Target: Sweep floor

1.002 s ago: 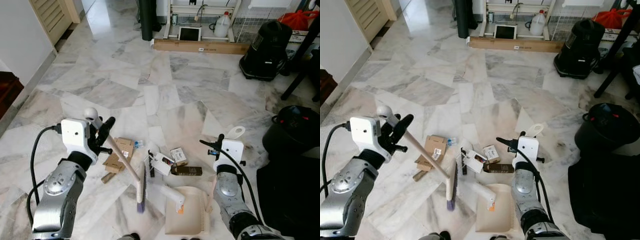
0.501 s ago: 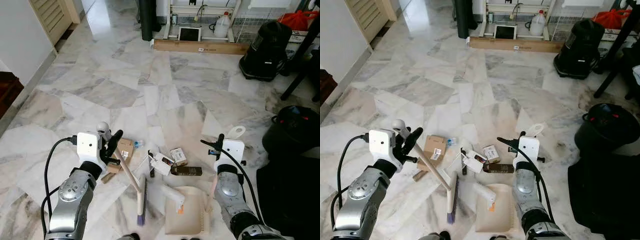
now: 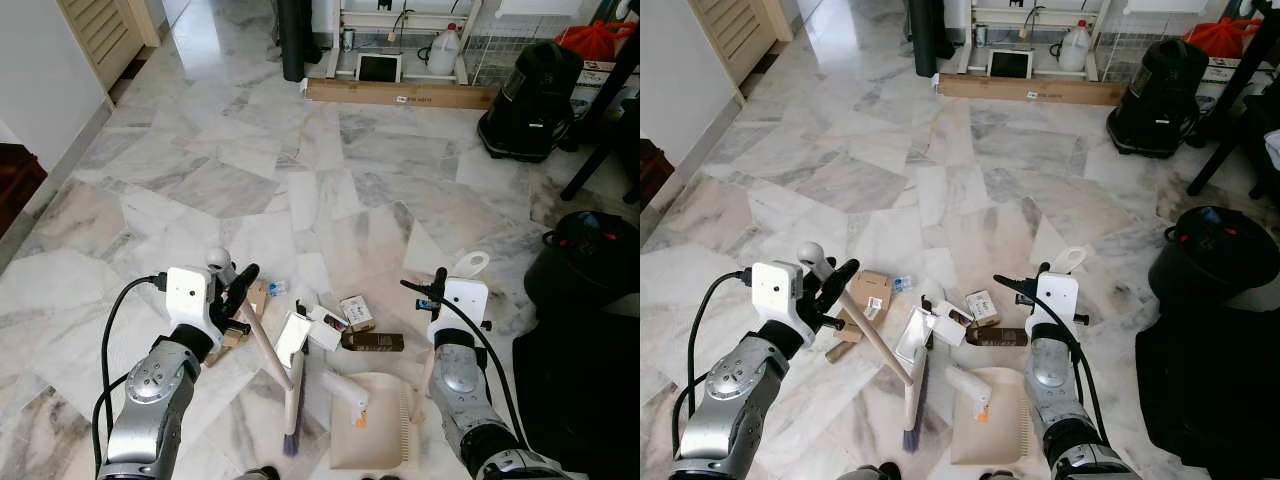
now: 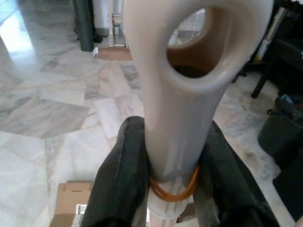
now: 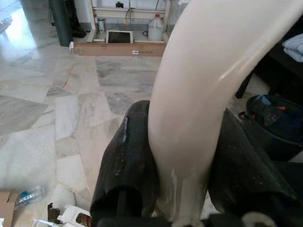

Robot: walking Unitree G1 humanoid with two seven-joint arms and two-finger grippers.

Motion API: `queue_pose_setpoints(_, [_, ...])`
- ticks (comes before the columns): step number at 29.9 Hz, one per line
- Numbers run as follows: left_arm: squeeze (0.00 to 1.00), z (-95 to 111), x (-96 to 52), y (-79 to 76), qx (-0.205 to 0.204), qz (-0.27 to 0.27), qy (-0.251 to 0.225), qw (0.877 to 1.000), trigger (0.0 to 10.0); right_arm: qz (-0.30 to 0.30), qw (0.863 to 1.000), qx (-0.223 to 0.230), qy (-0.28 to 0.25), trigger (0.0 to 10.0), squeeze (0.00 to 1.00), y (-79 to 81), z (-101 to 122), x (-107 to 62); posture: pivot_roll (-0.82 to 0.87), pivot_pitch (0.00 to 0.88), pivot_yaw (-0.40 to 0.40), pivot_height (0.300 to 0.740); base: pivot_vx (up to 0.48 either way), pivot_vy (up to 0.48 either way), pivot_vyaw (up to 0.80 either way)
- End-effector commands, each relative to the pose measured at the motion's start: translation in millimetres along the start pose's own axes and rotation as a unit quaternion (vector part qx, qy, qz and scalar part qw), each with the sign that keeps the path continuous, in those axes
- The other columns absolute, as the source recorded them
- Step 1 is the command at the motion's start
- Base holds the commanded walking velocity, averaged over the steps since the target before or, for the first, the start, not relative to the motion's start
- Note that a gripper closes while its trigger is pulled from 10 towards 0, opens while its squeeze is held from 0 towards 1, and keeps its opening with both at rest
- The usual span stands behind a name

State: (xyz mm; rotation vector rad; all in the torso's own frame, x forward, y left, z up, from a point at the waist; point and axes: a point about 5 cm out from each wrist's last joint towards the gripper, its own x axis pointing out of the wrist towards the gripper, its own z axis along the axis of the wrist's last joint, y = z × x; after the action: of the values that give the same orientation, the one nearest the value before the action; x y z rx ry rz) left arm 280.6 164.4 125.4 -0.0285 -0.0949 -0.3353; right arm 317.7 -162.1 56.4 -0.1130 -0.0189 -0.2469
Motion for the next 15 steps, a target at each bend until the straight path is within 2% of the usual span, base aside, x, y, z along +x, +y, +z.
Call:
queue_pose_setpoints(1, [0.00,-3.7,-1.4,-4.7,-0.020,-0.015,0.006,1.000,10.0,0.005,0.999,0.004,0.034,10.0,0.00,2.9,-12.5,-7.7,0.15,0.181,0.026,0.740,0.000,0.000,0.00])
queue_pose_setpoints(15, [0.00,3.2,0.9,-14.7,-0.052,-0.067,0.009,0.996,10.0,0.006,0.999,0.005,0.036,10.0,0.00,2.9,-12.7,-7.4,0.15,0.180,0.023,0.740,0.000,0.000,0.00])
